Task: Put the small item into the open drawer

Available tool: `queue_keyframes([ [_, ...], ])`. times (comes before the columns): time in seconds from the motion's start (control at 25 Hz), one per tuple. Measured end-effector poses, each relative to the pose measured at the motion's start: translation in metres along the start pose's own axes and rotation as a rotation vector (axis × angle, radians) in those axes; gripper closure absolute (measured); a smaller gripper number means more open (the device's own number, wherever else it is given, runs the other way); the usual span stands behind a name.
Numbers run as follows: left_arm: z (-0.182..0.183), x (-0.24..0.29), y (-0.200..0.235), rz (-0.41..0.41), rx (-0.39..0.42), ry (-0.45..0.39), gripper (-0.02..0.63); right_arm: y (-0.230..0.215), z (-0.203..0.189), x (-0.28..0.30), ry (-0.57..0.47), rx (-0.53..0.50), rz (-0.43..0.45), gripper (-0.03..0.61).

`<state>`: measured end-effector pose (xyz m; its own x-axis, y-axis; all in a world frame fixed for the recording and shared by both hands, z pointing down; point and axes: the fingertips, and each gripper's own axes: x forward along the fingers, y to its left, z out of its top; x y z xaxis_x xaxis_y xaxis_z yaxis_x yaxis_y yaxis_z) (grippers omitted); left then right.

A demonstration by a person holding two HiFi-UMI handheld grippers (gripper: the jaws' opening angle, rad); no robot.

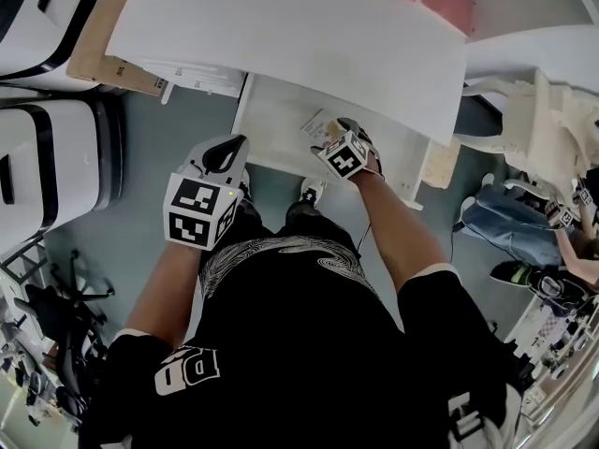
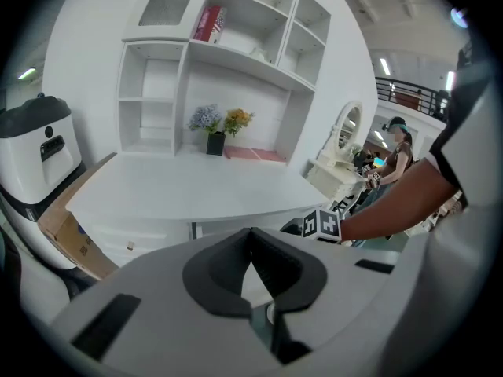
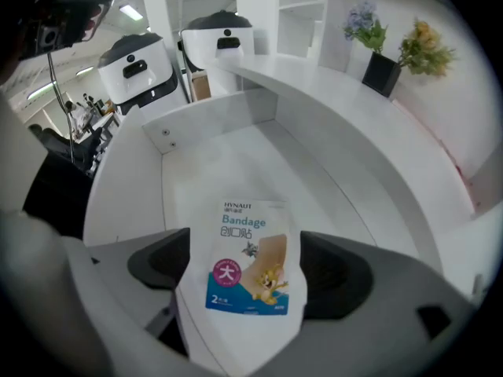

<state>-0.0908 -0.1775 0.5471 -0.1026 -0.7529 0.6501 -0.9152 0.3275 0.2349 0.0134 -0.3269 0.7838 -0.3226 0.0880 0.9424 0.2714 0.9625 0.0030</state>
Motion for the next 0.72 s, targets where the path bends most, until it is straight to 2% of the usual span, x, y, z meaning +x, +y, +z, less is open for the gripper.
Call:
queue_keyframes([
  [0.12, 0.012, 0.0, -0.001, -0.024, 0.023, -0.02, 0.6, 0.002, 0.015, -0.027, -0.121, 0.116, -0.019, 0.155],
  [0.16, 0.017, 0.001, -0.002, -0.034, 0.035, -0.029, 0.6, 0.0, 0.02, -0.039, -0.169, 0.161, -0.038, 0.2],
  [0.24, 0.025, 0.001, -0.004, -0.06, 0.06, -0.043, 0.6, -0.002, 0.03, -0.068, -0.263, 0.25, -0.083, 0.351],
  [0.32, 0.028, -0.002, -0.005, -0.087, 0.082, -0.05, 0.6, 0.003, 0.04, -0.095, -0.342, 0.337, -0.11, 0.432],
  [0.4, 0.031, -0.004, -0.004, -0.11, 0.099, -0.054, 0.6, 0.01, 0.054, -0.12, -0.418, 0.415, -0.113, 0.552],
  [0.6, 0.039, -0.014, -0.008, -0.189, 0.156, -0.074, 0.6, 0.031, 0.089, -0.185, -0.642, 0.59, -0.079, 0.571],
  [0.72, 0.041, -0.018, -0.014, -0.25, 0.209, -0.078, 0.6, 0.054, 0.102, -0.212, -0.727, 0.625, -0.095, 0.571],
])
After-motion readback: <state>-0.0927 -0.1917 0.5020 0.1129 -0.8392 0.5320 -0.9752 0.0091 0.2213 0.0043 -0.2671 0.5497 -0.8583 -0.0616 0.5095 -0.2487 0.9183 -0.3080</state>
